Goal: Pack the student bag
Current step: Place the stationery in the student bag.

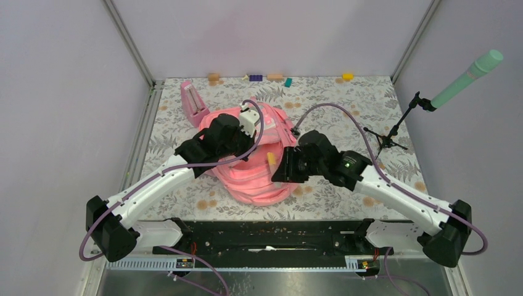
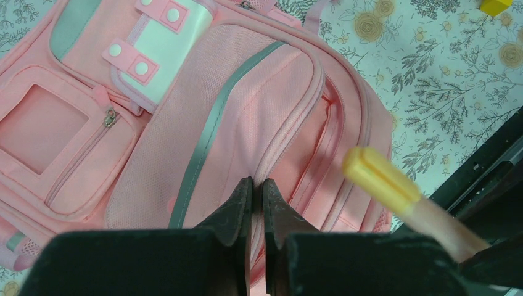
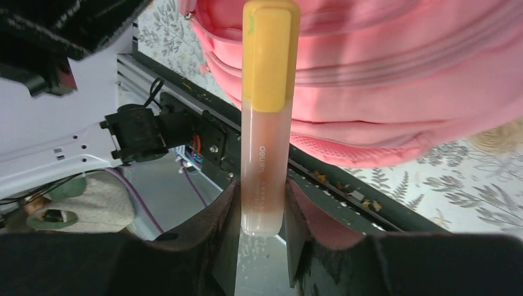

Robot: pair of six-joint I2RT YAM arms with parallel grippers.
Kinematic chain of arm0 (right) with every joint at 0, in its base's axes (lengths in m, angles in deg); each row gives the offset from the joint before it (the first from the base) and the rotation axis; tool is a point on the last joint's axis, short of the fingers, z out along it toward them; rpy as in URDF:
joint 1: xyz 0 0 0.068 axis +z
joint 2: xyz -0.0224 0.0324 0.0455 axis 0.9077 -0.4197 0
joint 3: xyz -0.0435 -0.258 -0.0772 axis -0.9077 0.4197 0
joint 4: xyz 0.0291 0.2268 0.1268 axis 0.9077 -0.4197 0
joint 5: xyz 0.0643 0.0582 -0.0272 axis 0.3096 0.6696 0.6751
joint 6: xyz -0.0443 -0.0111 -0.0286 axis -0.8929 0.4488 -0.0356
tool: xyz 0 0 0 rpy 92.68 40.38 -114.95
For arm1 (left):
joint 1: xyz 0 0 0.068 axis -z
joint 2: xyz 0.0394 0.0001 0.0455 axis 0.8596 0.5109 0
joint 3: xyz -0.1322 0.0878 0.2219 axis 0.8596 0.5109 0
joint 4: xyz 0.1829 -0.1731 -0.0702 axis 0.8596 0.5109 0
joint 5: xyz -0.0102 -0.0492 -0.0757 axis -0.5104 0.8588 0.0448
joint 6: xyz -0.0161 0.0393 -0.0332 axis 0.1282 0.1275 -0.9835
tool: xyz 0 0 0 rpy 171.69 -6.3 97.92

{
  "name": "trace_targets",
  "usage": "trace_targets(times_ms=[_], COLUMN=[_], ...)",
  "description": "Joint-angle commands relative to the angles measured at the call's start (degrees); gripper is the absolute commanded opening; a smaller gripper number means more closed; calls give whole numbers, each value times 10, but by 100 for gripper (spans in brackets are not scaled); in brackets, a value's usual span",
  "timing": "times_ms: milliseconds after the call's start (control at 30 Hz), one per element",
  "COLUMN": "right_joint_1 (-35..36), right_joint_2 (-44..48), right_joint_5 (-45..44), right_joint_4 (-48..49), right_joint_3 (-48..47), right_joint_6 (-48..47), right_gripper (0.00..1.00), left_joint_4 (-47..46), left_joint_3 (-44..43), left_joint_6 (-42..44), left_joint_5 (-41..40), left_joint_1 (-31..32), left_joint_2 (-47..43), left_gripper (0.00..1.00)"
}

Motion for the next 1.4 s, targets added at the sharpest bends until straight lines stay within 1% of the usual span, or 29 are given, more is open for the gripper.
trace_targets(times_ms=[0, 100, 233, 433, 533, 867, 1033, 1133, 1233, 1267, 1367], right_joint_1=[3, 3, -3, -20, -22, -22, -17, -6, 4, 7, 14], right_joint_2=[-53, -77, -83, -102, -117, -154, -175, -188, -189, -185, -160], right_joint_5=[61, 27, -19, -65, -97, -215, -247, -269, -287, -293, -314], right_joint_4=[40, 46, 87, 219, 253, 330, 378, 371, 369, 371, 385], right_joint_3=[-48, -53, -40, 2, 7, 9, 21, 7, -1, 2, 25], right_joint_6=[45, 62, 94, 151, 168, 165, 138, 100, 63, 48, 10], right_gripper=[0, 0, 0, 0, 0, 0, 1, 8, 19, 24, 47], left_joint_4=[-53, -54, -54, -58, -58, -60, -63, -63, -64, -64, -64], left_joint_3=[-20, -19, -19, -18, -18, -17, -16, -16, -16, -16, -15], left_joint_6=[-17, -18, -19, -23, -23, -24, -29, -29, -28, -28, -28], left_joint_5=[29, 29, 34, 36, 36, 43, 53, 55, 55, 56, 57], left_joint_1=[-1, -1, -1, -1, -1, 0, -1, 0, -1, -1, -1], left_joint_2=[-36, -37, -36, -44, -47, -50, -48, -46, -46, -46, -44], left_gripper=[0, 0, 0, 0, 0, 0, 0, 0, 0, 0, 0])
